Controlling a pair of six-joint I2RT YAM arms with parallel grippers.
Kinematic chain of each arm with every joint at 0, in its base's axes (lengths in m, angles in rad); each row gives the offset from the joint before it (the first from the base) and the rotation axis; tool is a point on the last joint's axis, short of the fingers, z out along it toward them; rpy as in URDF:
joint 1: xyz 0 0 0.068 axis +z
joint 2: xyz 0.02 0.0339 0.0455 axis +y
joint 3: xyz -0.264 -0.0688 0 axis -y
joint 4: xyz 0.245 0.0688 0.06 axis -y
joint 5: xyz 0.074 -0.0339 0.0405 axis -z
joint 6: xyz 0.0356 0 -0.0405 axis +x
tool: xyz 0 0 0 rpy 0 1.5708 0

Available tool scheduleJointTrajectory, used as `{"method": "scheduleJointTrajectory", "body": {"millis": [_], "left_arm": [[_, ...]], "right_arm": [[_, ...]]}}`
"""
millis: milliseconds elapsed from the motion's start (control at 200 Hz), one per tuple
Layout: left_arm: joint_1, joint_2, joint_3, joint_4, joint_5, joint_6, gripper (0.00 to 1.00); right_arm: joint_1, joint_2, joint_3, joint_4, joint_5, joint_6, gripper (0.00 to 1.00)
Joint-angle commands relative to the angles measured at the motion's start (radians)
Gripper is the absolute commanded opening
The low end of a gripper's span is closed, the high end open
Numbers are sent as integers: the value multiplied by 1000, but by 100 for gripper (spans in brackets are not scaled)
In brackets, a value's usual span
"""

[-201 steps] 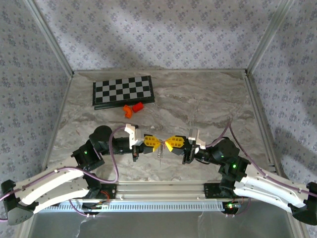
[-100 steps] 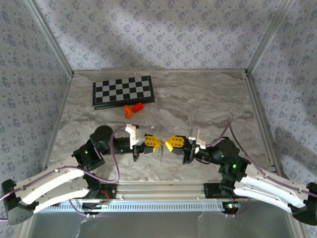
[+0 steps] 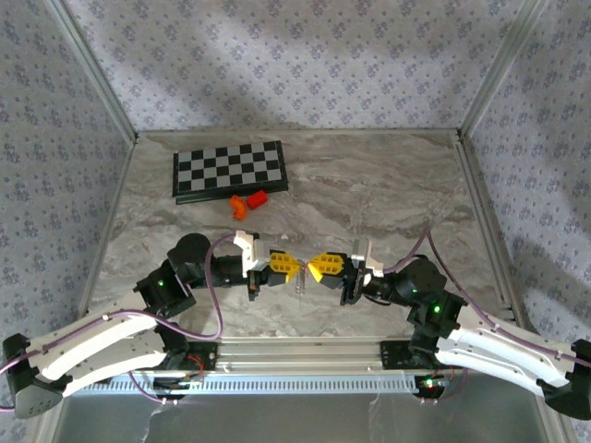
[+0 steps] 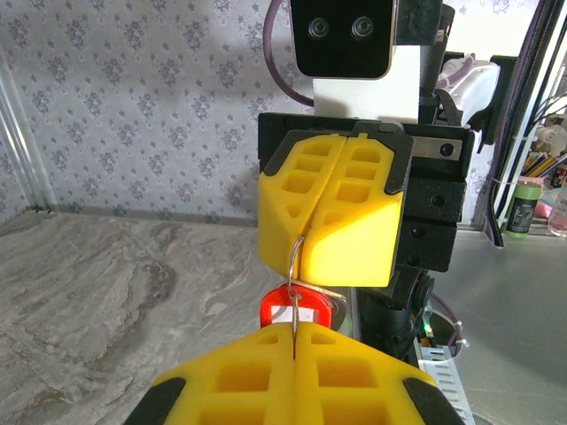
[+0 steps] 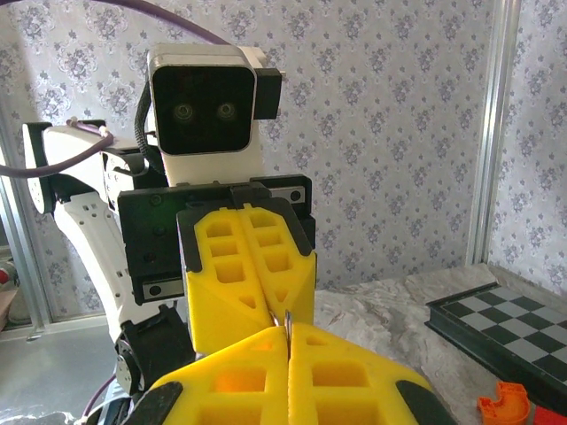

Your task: Put the keys on the keyring

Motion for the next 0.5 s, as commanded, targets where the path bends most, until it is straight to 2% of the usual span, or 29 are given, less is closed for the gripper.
{"method": "scheduleJointTrajectory", "body": {"millis": [0, 495], "left_arm": [[-7, -7, 35, 60, 6, 13, 0], [-7, -3, 34, 60, 5, 13, 0]], "right_arm": [[-4, -14, -5, 27, -15, 13, 0], [-4, -34, -18, 44, -18, 27, 0]]}}
